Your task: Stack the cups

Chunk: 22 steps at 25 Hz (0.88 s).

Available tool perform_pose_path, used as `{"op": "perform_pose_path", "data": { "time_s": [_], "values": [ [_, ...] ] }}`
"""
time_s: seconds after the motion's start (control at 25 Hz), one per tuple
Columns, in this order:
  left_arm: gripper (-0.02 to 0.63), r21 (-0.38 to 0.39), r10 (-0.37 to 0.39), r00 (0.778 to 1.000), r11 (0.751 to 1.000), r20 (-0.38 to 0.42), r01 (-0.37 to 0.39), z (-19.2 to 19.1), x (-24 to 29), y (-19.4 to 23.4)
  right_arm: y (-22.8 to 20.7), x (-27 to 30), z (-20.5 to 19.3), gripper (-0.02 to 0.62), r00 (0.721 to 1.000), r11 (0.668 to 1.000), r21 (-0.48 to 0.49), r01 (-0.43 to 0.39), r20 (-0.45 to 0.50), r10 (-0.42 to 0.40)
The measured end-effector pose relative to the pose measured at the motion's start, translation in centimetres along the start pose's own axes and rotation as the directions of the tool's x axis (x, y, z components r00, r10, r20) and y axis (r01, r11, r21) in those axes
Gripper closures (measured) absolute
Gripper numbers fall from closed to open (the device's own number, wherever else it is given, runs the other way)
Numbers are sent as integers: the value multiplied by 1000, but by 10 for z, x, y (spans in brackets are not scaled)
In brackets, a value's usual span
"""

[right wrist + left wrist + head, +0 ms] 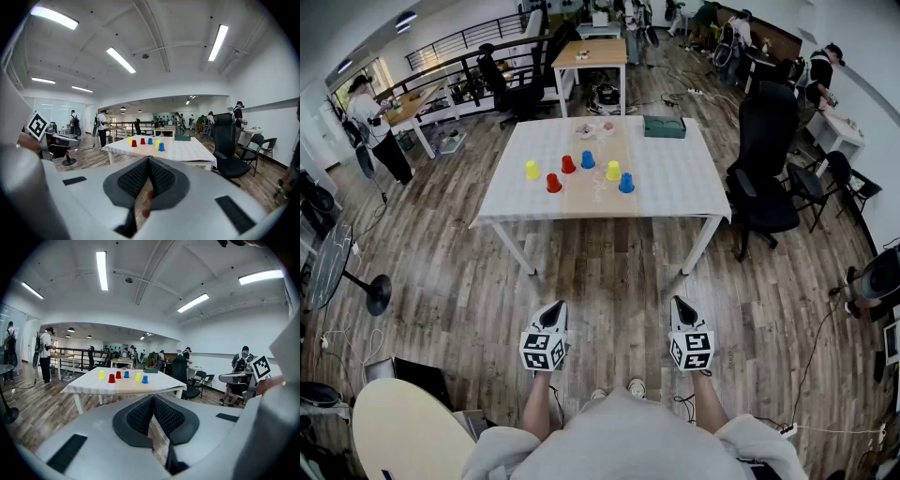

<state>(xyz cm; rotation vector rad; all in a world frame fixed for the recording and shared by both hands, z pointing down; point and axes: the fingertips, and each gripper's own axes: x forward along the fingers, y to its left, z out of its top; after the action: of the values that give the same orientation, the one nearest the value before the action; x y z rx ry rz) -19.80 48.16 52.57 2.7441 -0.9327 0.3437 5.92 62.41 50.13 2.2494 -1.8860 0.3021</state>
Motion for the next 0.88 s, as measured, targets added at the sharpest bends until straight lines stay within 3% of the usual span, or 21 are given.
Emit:
{"op": "perform_pose_path", "data": {
  "time_s": [0.56,0.64,0.72,0.88],
  "values": [
    [592,-7,17,1000,1000,-1,-17,-2,0,-8,-4,2,-6,580,999,999,21,-36,17,36],
    [592,-5,18,1000,1000,0,-18,-1,2,-10,-3,3,-5,371,997,997,26,-68,31,68],
    [592,-7,21,1000,1000,-1,-21,-2,3,-15,-3,4,-6,272,995,996,23,-89,35,88],
    [592,-8,23,1000,1000,2,-23,-4,6,-26,-8,2,-11,232,995,995,14,-100,29,99]
  ]
}}
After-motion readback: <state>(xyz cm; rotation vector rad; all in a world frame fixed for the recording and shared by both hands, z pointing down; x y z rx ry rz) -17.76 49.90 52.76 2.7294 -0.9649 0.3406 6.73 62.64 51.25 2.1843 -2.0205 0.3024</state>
